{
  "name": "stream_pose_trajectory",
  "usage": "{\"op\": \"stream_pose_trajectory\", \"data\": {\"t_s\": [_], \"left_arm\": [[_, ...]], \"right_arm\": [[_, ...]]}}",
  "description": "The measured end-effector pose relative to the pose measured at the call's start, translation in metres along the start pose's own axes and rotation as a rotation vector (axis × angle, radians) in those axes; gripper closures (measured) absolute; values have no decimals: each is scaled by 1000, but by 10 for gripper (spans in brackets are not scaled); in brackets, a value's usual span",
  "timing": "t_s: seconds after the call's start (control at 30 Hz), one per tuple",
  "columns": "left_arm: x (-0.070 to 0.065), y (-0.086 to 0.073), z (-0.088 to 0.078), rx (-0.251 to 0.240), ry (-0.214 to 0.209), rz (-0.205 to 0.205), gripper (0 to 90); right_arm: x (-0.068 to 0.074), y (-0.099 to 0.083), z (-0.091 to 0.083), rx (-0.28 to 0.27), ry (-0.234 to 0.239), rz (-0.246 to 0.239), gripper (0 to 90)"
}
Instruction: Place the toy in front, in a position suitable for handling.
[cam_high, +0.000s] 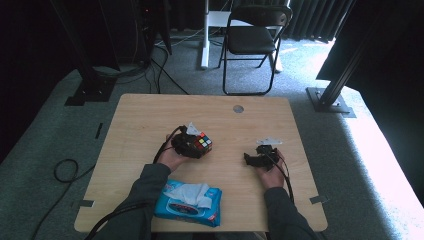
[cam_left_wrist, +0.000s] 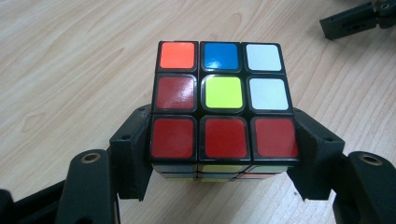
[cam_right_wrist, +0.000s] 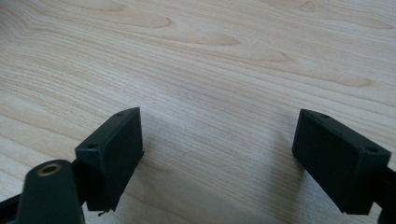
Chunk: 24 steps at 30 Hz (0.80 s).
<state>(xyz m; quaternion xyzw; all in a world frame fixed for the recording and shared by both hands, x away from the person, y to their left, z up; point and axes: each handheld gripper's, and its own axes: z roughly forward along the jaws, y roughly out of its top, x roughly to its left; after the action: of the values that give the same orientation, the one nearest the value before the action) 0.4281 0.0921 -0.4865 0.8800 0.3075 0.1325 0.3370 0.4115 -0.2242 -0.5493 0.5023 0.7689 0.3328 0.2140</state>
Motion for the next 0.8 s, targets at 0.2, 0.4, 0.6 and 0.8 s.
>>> {"op": "stream_pose_trajectory", "data": {"t_s": [0.2,0.4,0.6,0.8], "left_arm": [[1,-2,10,23,-3,5,340],[1,-3,18,31,-8,-1,340],[3,-3,22,41,-9,-2,340],[7,-5,23,46,-26,-31,325]], "right_arm": [[0,0,0,0,0,0,159],[0,0,0,0,0,0,159],[0,0,0,0,0,0,159],[0,0,0,0,0,0,159]]}}
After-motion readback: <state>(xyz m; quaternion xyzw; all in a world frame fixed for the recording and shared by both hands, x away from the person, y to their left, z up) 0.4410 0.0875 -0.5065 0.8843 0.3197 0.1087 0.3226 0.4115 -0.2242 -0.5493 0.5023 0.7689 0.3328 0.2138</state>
